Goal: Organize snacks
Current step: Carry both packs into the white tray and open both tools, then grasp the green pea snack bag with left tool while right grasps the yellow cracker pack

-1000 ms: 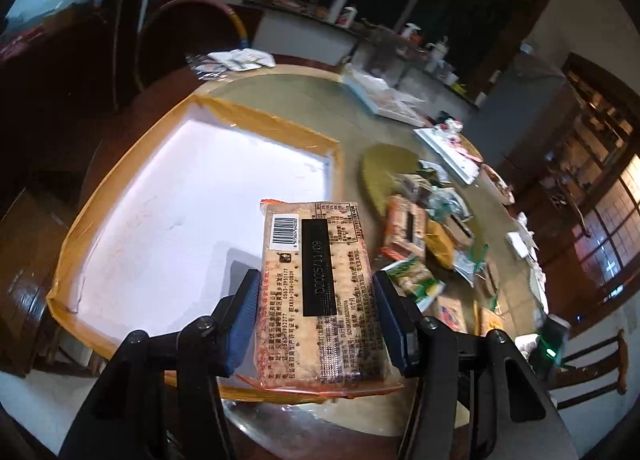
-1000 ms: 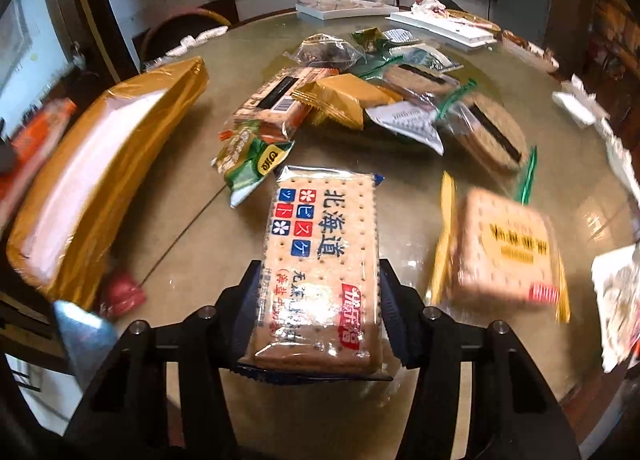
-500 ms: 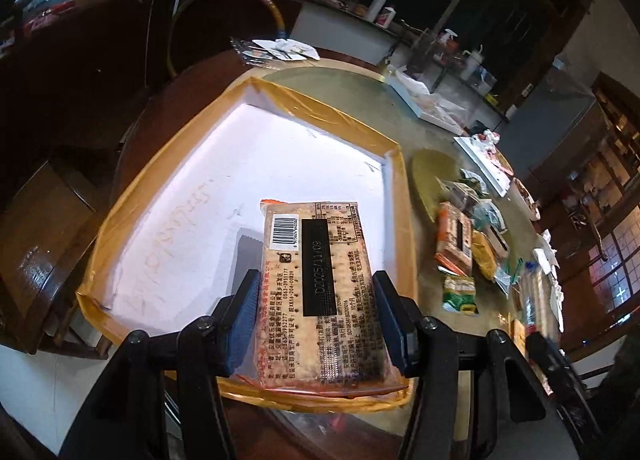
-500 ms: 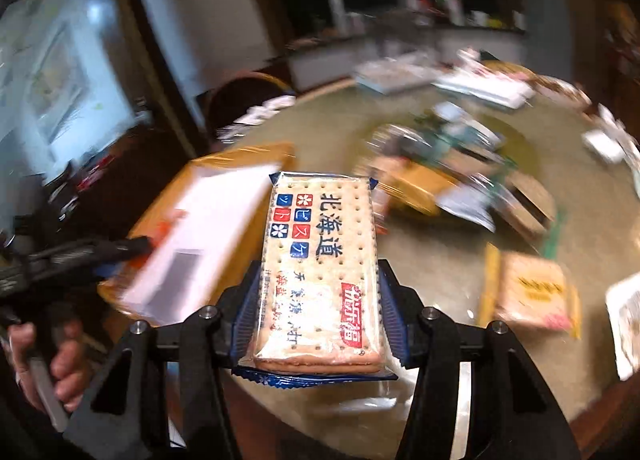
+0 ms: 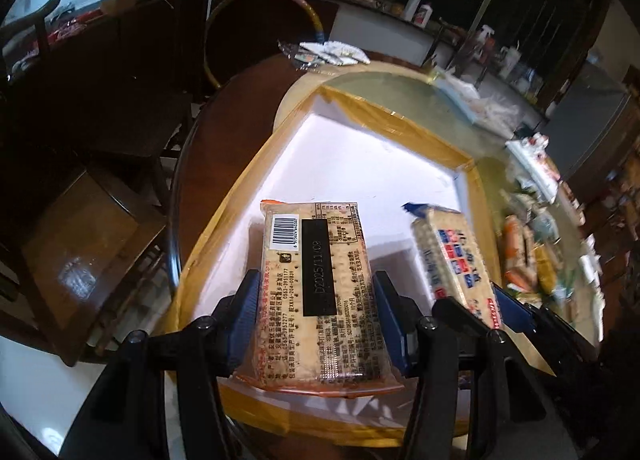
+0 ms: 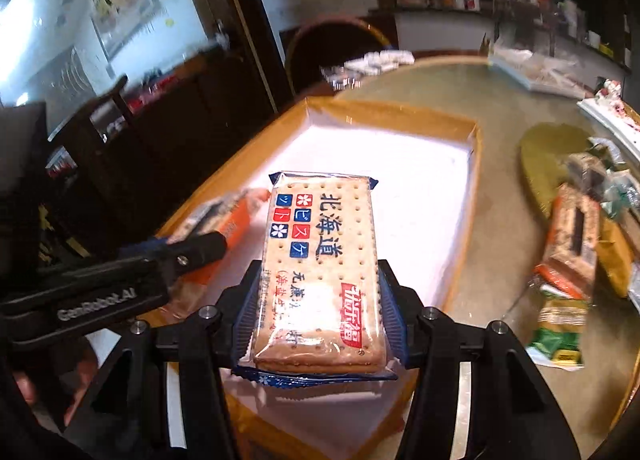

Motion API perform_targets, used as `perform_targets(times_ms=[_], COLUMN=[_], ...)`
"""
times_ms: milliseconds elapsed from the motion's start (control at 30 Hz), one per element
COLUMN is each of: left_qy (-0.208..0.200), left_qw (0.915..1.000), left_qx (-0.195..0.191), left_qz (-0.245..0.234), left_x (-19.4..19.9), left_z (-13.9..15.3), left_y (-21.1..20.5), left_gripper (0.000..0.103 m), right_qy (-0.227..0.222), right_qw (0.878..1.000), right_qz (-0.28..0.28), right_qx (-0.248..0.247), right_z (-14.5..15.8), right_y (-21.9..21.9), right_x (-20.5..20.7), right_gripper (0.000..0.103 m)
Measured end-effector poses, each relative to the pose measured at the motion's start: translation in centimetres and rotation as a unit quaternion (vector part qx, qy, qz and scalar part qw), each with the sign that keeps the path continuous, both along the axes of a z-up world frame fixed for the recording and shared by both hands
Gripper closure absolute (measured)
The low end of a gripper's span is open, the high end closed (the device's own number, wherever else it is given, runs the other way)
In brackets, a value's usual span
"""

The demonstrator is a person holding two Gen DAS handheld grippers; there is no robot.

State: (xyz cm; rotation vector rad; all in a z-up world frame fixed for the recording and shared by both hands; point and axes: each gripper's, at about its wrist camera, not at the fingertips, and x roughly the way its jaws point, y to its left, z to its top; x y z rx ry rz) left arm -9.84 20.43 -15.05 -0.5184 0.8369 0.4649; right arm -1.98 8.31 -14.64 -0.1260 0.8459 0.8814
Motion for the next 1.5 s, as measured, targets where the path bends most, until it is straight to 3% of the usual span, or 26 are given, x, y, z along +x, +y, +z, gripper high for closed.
perform_targets(times_ms=[233,300,367,433,467,567,667,867,1233,1333,1500], left_qy=[0.053,0.052,0.041,0.009,-0.011,-0.011,-0.04,-0.076,-0.028,-0.005,0.031], left_qw=[0.9983,0.9983,0.9988,0.9995,0.9994,0.9996,0.9985,0.9941,0.982,0.9751,0.9709], left_qx=[0.004,0.011,0.002,-0.021,-0.025,-0.008,0.014,0.018,0.028,0.025,0.01], left_qz=[-0.023,-0.025,-0.027,-0.023,-0.02,-0.026,-0.033,-0.076,-0.184,-0.22,-0.237], left_x=[1.1,1.0,0.8,0.3,-0.1,-0.2,-1.0,-0.3,5.6,8.3,12.6], left_z=[-1.9,-1.9,-1.7,-1.1,-0.5,0.3,1.6,3.8,3.2,2.1,-0.2], left_y=[0.0,-0.1,0.2,0.4,0.3,-0.6,-2.6,-7.0,-16.6,-18.6,-19.7], left_gripper=[0.047,0.044,0.028,0.02,0.02,0.02,0.02,0.02,0.02,0.02,0.021], right_qy=[0.015,0.002,0.006,-0.006,-0.011,-0.012,-0.015,-0.012,0.027,0.028,0.037], right_qw=[0.999,0.999,1.0,1.0,1.0,0.998,0.993,0.99,0.98,0.979,0.977], right_qz=[0.005,0.001,0.001,-0.016,-0.02,-0.028,-0.043,-0.072,-0.124,-0.138,-0.157], right_qx=[-0.037,-0.042,-0.021,0.004,0.016,0.063,0.105,0.119,0.151,0.146,0.138], right_z=[-1.6,-1.6,-1.1,0.0,0.5,2.1,2.9,2.6,0.3,-0.2,-1.0], right_y=[1.3,1.3,0.6,-0.8,-1.5,-4.7,-8.7,-15.3,-26.0,-27.5,-28.9], right_x=[-0.8,-1.2,-1.4,-1.7,-1.9,-2.2,-2.7,-3.1,-2.5,-2.0,-1.8], right_gripper=[0.046,0.04,0.028,0.022,0.021,0.019,0.018,0.017,0.017,0.017,0.02])
